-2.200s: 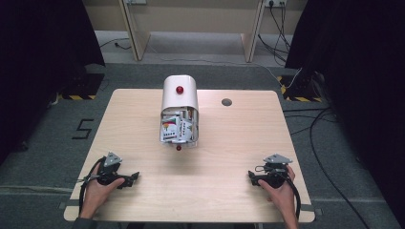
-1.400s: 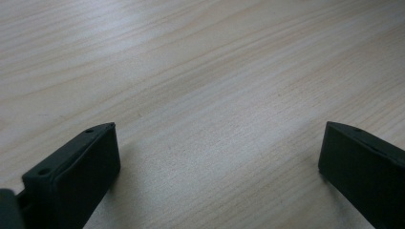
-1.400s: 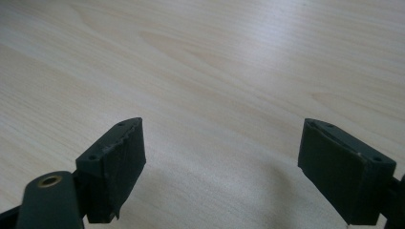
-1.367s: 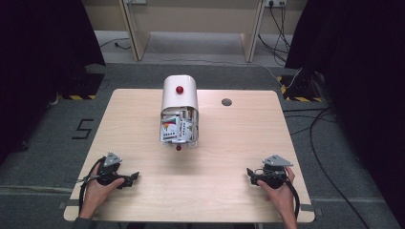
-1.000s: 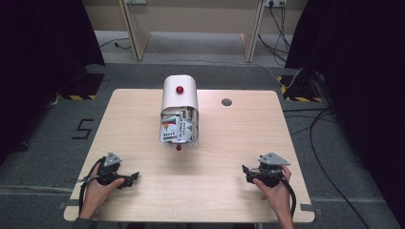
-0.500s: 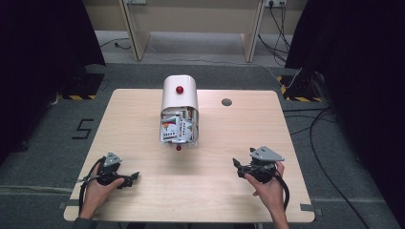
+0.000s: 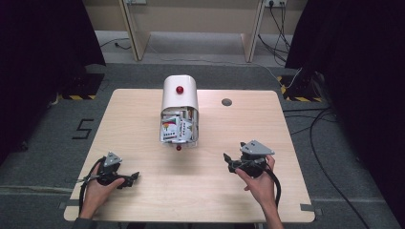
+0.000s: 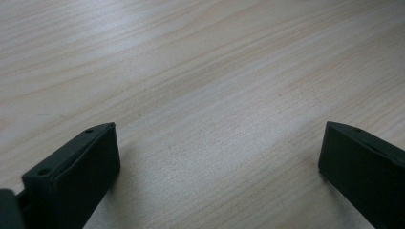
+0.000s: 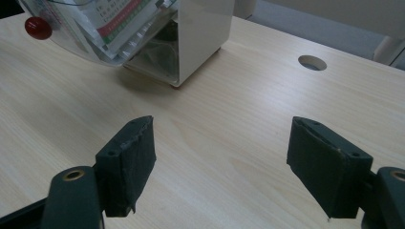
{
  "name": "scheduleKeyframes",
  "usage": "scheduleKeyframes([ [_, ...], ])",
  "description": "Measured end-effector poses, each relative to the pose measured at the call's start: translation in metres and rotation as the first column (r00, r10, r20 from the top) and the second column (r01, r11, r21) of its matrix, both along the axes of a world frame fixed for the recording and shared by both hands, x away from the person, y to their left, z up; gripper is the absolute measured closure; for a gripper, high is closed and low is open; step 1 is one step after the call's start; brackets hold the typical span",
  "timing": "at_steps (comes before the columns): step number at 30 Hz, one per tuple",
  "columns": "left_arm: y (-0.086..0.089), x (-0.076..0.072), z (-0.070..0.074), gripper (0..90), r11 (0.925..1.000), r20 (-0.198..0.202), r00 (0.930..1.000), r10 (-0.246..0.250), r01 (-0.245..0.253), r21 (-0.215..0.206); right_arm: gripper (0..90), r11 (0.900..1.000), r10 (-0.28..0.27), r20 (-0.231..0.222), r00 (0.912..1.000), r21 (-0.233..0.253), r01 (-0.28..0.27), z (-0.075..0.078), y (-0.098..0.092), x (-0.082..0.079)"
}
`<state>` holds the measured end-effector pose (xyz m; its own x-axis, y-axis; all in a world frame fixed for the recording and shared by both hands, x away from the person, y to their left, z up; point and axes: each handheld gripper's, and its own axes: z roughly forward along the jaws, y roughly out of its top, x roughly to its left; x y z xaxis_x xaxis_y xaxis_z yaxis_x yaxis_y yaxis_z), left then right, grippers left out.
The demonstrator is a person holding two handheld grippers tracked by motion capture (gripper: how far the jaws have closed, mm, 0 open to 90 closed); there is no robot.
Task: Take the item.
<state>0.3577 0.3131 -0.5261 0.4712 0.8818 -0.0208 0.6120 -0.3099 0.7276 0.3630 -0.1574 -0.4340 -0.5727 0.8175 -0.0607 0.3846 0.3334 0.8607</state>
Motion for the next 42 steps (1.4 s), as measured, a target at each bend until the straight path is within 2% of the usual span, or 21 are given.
scheduleKeyframes([
  [14, 0.0, 0.0, 0.0, 0.0, 1.0, 0.0, 1.0, 0.0, 0.0, 0.0, 27.4, 0.999, 0.035, 0.023, 0.9991, 0.017, -0.036, 0.01, 0.012, 0.002],
  [17, 0.0, 0.0, 0.0, 0.0, 1.0, 0.0, 1.0, 0.0, 0.0, 0.0, 30.8, 0.998, 0.058, 0.044, 0.9974, 0.019, -0.058, 0.015, 0.016, -0.001],
  [27, 0.0, 0.0, 0.0, 0.0, 1.0, 0.0, 1.0, 0.0, 0.0, 0.001, 34.2, 0.996, 0.082, 0.055, 0.9951, 0.026, -0.083, 0.021, 0.024, -0.007],
  [35, 0.0, 0.0, 0.0, 0.0, 1.0, 0.0, 1.0, 0.0, 0.0, 0.001, 37.4, 0.991, 0.127, 0.065, 0.9898, 0.033, -0.129, 0.029, 0.039, -0.008],
  [42, 0.0, 0.0, 0.0, 0.0, 1.0, 0.0, 1.0, 0.001, -0.001, -0.001, 38.6, 0.987, 0.159, 0.089, 0.9832, 0.009, -0.161, 0.042, 0.056, -0.009],
])
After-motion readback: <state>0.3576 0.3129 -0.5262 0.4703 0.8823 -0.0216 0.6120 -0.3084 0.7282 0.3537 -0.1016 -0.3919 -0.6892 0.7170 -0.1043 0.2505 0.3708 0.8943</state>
